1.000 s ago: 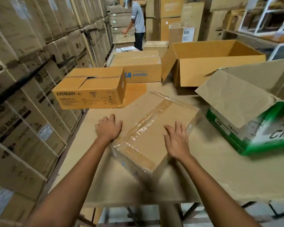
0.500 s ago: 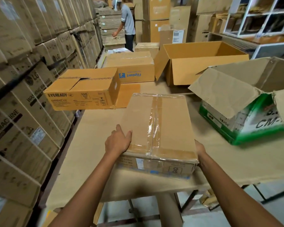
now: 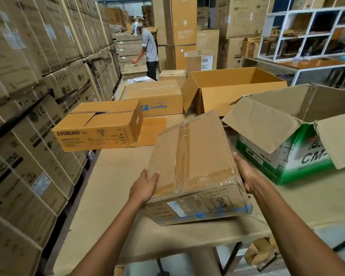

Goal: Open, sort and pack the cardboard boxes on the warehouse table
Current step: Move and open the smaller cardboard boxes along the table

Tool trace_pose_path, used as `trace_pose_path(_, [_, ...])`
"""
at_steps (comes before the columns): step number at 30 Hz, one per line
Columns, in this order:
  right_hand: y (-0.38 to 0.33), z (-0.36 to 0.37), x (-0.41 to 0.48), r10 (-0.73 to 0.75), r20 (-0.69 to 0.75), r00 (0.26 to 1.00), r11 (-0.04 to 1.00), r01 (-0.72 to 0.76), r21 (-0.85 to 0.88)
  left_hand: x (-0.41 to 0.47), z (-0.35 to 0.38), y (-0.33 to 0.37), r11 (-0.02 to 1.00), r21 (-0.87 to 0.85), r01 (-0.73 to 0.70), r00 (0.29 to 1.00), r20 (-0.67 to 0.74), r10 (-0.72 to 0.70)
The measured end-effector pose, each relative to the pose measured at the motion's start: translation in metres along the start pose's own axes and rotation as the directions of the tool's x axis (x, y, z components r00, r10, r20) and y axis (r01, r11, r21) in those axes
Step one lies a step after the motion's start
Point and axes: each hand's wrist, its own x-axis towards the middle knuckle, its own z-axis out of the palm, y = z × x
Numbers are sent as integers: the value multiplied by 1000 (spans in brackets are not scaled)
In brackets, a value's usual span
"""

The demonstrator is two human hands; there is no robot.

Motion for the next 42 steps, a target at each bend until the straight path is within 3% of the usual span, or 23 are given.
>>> trace_pose_path(7, [-46,18,-19,-151,-29,988,954,138,-266,-13,6,-6,961,-273,34,996,93,-9])
trace_pose_path(11, [-72,25,-30,-201,-5,980,918,187,-349,8,38,-39,941,-328,83,982,186,-21])
trace_pose_path(14, [-88,40,-40,-250,-2,968,872,224,-436,24,58,-51,952,-304,-31,985,150,80])
trace_pose_path(17, [-91,59,-40,-287,41,957,817,267,-512,-8,17,10,922,-322,-216,972,15,233])
trace_pose_path(19, [-89,74,-37,-302,72,951,813,296,-501,-17,-18,55,863,-429,-267,961,-48,273])
trace_pose_path(23, [-80,112,-33,-335,105,936,835,346,-428,2,-80,119,672,-741,-7,985,112,133])
trace_pose_path(29, [-70,135,-30,-247,158,956,956,267,-124,6,-103,142,536,-813,227,937,333,108])
trace_pose_path(33, [-70,136,-35,-242,176,954,961,261,-94,11,-98,135,504,-823,263,928,358,100])
trace_pose_path(39, [-84,131,-43,-307,156,939,916,335,-218,15,-83,130,454,-849,269,921,364,136])
trace_pose_path(42, [-87,130,-37,-347,98,933,874,359,-328,20,-73,125,469,-862,191,929,314,198])
